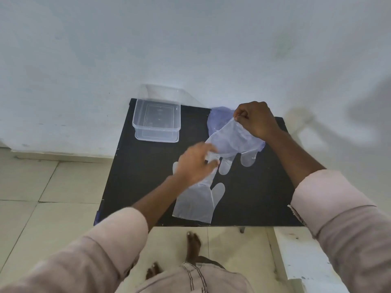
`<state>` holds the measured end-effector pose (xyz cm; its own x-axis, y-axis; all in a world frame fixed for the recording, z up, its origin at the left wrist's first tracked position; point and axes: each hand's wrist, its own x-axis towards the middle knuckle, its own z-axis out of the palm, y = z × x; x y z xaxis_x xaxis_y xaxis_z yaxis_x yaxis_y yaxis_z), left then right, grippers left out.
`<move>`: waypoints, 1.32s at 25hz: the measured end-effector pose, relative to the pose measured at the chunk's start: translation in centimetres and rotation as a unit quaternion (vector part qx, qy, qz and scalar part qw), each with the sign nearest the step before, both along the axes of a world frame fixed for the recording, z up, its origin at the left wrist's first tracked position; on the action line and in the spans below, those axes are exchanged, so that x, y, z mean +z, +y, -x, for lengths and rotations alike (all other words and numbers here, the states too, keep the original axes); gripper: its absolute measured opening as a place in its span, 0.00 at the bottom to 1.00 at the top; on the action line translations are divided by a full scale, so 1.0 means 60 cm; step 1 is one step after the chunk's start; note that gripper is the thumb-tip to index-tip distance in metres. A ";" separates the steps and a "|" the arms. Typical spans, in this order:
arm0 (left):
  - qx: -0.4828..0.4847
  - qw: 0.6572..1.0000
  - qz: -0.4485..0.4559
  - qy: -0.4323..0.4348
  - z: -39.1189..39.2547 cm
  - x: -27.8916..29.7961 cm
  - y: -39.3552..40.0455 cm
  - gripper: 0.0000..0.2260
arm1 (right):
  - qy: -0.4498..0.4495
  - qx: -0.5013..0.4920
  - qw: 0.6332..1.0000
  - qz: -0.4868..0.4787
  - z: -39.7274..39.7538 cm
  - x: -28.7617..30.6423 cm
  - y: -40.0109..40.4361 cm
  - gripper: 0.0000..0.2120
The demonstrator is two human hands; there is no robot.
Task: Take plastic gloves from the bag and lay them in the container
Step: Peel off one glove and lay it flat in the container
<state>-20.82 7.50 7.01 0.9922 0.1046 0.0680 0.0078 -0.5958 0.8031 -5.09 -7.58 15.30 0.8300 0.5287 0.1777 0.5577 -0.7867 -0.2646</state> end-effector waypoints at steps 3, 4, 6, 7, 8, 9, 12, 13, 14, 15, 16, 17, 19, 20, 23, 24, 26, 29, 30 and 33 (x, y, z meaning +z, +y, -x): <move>0.061 0.992 0.093 -0.066 -0.071 0.079 0.018 0.19 | 0.010 0.056 0.998 0.015 0.018 0.029 0.013 0.06; 0.048 0.992 0.106 -0.041 -0.090 0.099 0.024 0.23 | 0.010 0.076 0.997 0.014 0.023 0.040 0.016 0.06; 0.011 0.990 0.135 0.031 -0.116 0.127 0.031 0.25 | 0.017 0.103 0.995 0.007 0.033 0.063 0.022 0.05; -0.003 0.987 0.150 0.055 -0.121 0.136 0.032 0.23 | 0.023 0.112 0.993 0.005 0.039 0.074 0.025 0.04; -0.011 0.985 0.159 0.066 -0.123 0.141 0.033 0.19 | 0.029 0.121 0.992 0.003 0.045 0.083 0.028 0.04; -0.013 0.984 0.167 0.069 -0.125 0.144 0.033 0.14 | 0.036 0.125 0.992 -0.005 0.049 0.092 0.029 0.04; -0.012 0.973 0.222 0.068 -0.127 0.143 0.042 0.09 | 0.074 0.067 0.989 -0.112 0.058 0.108 0.012 0.05; -0.014 0.968 0.241 0.067 -0.126 0.143 0.050 0.10 | 0.098 0.032 0.982 -0.158 0.056 0.108 -0.004 0.08; -0.016 0.964 0.256 0.067 -0.125 0.142 0.060 0.10 | 0.127 0.000 0.974 -0.187 0.052 0.102 -0.023 0.14; -0.017 0.961 0.267 0.067 -0.124 0.141 0.069 0.11 | 0.156 -0.024 0.968 -0.195 0.051 0.093 -0.044 0.20; -0.018 0.960 0.272 0.068 -0.123 0.141 0.078 0.11 | 0.185 -0.040 0.964 -0.188 0.051 0.082 -0.061 0.24; -0.021 0.959 0.273 0.067 -0.122 0.143 0.086 0.10 | 0.212 -0.049 0.959 -0.184 0.054 0.068 -0.072 0.26; -0.030 0.960 0.272 0.064 -0.121 0.147 0.097 0.07 | 0.251 -0.057 0.942 -0.216 0.059 0.044 -0.074 0.24; -0.034 0.960 0.270 0.062 -0.119 0.149 0.101 0.05 | 0.257 -0.060 0.933 -0.244 0.063 0.037 -0.067 0.21; -0.031 0.959 0.276 0.061 -0.114 0.153 0.113 0.04 | 0.241 -0.080 0.915 -0.312 0.069 0.025 -0.039 0.10; -0.027 0.957 0.282 0.061 -0.113 0.151 0.117 0.05 | 0.234 -0.088 0.909 -0.332 0.067 0.021 -0.034 0.07; -0.018 0.955 0.289 0.063 -0.108 0.146 0.131 0.09 | 0.225 -0.096 0.901 -0.359 0.065 0.019 -0.025 0.02; -0.018 0.958 0.278 0.065 -0.098 0.141 0.144 0.10 | 0.213 -0.089 0.909 -0.347 0.066 0.024 -0.012 0.01; -0.022 0.958 0.279 0.062 -0.097 0.141 0.146 0.11 | 0.212 -0.084 0.913 -0.338 0.066 0.028 -0.006 0.02; -0.015 0.951 0.305 0.043 -0.095 0.146 0.155 0.12 | 0.207 -0.079 0.927 -0.302 0.062 0.036 0.015 0.05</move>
